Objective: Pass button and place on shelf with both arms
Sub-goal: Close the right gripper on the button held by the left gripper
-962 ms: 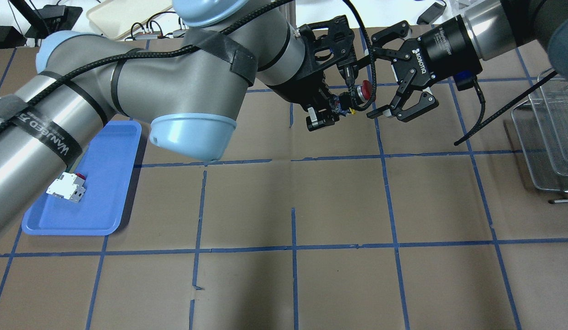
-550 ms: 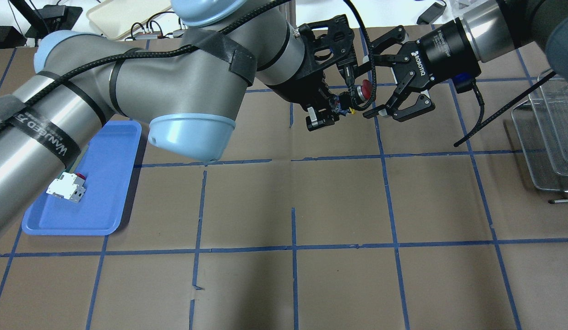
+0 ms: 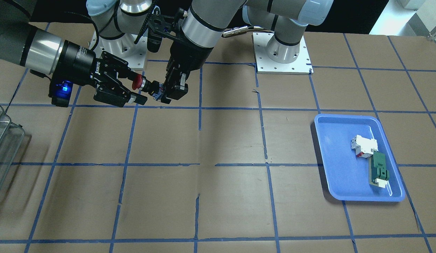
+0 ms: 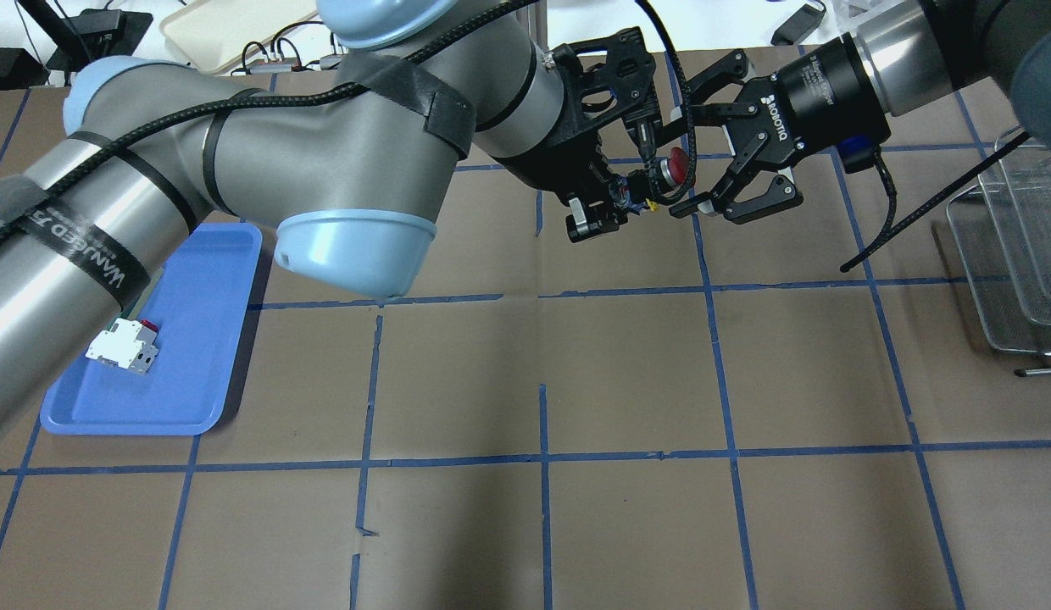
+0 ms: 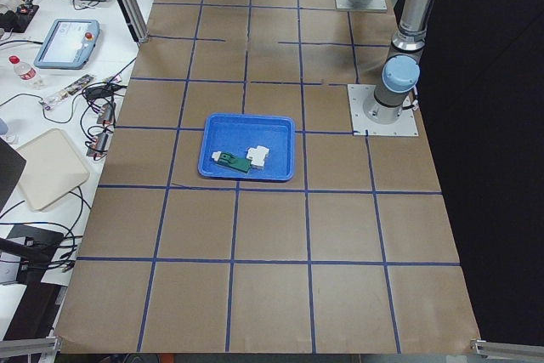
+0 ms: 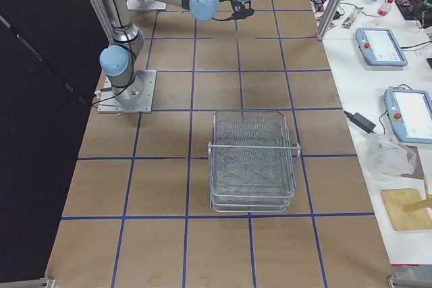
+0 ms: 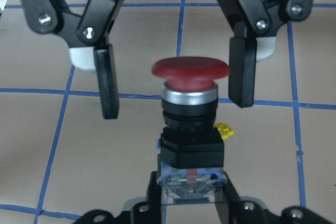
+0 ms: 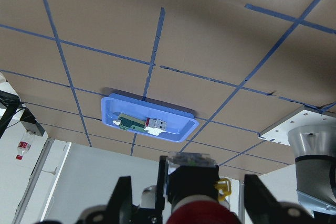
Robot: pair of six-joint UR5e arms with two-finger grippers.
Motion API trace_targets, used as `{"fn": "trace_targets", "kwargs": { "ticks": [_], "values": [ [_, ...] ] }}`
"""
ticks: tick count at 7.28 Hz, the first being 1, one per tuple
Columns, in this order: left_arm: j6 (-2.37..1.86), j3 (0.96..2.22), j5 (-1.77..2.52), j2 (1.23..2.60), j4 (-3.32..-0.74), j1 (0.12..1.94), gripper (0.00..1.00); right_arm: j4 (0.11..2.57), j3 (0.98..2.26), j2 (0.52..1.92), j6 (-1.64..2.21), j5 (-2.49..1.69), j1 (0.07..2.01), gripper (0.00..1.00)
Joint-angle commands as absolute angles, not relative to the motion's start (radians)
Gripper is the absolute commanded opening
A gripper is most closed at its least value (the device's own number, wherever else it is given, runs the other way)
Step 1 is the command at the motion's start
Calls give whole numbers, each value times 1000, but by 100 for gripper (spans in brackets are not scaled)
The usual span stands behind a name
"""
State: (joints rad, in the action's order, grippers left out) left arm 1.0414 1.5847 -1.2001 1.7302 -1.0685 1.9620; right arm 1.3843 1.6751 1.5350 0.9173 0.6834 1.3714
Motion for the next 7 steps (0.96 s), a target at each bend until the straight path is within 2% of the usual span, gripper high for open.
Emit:
{"fn": "trace_targets", "kwargs": {
  "ticks": [1,4,5,6,7],
  "values": [
    [1040,1586,-1201,1732,-1069,1962,0,1350,1674,1536,911,681,1370,42],
    [1040,1585,-1201,1740,-1068,1962,0,1345,1674,1536,910,681,1368,15],
    [1040,1585,-1201,1740,-1068,1962,0,1345,1674,1537,908,681,1368,8],
    [1039,1585,-1201,1740,-1068,1962,0,1345,1674,1536,908,681,1368,7],
    [1032,1585,-1201,1736,-1068,1962,20,1345,1674,1536,908,681,1368,7]
  ]
}}
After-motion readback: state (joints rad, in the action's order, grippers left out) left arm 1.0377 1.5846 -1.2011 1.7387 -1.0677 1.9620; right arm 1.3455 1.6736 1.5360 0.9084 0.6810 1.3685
